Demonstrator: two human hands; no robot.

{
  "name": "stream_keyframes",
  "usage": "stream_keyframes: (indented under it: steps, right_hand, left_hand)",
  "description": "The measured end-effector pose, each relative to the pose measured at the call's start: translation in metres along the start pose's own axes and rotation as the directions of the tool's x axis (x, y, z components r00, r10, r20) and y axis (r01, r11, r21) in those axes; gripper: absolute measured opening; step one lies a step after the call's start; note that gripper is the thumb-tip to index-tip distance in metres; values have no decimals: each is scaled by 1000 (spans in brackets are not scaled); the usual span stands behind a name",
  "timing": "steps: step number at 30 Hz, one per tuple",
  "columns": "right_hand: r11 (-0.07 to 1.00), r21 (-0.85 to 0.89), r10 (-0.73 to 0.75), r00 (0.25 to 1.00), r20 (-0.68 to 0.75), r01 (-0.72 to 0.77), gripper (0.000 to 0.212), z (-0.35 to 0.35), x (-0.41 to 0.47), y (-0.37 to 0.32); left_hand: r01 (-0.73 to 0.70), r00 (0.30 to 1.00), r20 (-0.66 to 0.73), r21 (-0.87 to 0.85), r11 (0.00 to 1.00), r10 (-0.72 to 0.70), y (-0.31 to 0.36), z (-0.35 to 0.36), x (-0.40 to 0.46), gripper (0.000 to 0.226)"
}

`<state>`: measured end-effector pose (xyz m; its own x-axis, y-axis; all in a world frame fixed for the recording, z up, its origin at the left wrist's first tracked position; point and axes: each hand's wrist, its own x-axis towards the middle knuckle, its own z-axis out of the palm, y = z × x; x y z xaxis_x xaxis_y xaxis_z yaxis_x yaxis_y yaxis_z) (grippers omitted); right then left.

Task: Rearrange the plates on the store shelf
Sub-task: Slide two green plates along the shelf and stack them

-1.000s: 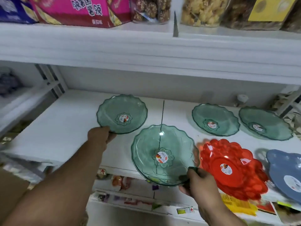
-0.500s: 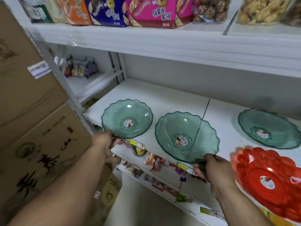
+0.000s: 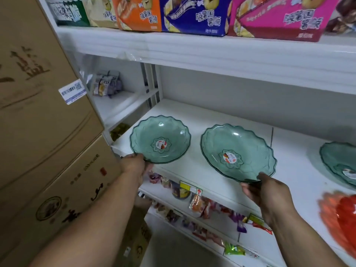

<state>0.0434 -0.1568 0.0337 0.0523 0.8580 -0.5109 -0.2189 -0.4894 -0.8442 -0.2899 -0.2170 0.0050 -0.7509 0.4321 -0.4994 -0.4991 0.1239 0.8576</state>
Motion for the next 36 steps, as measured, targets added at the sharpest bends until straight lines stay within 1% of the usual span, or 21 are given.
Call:
stream_keyframes:
  steps: [4, 8, 11, 15, 18, 22, 25, 30, 34, 36]
  right_hand:
    - [1000, 28, -1, 1000, -24, 2, 19, 25, 7, -6]
    - [1000, 16, -11, 1000, -27, 11, 17, 41, 23, -19]
    - [1000, 7, -20, 1000, 4, 20, 19, 51, 38, -30]
    - [999, -37, -22, 998, 58, 24, 22, 66, 61, -40]
    - [998, -61, -12, 994, 111, 19, 24, 80, 74, -47]
    - [998, -59, -8, 987, 157, 17, 25, 107, 94, -54]
    - [998, -54, -23, 987, 160, 32, 24, 130, 111, -56]
    - [993, -76, -76, 983, 168, 90, 23, 165, 134, -52]
    - [986, -115, -100, 985, 140, 117, 22, 190, 148, -49]
    - [985, -116, -109, 985, 133, 124, 21, 200, 154, -46]
  left_hand:
    - [28, 999, 21, -15, 999, -28, 9, 5, 29, 18]
    - [0, 1000, 9, 38, 999, -1, 14, 16, 51, 16]
    - [3, 1000, 12, 45, 999, -4, 18, 27, 63, 18]
    - [-5, 1000, 23, -23, 1000, 6, 21, 48, 73, 6]
    - [16, 1000, 15, -34, 999, -16, 26, 60, 88, 6]
    - [25, 998, 57, -46, 999, -23, 31, 80, 116, 7]
    - [17, 997, 82, -51, 999, -13, 36, 97, 142, 15]
    - [23, 994, 106, -69, 997, -16, 44, 120, 187, 10]
    - [0, 987, 162, 4, 1000, 0, 54, 130, 211, 21]
    - [28, 986, 163, 7, 1000, -29, 57, 134, 221, 17]
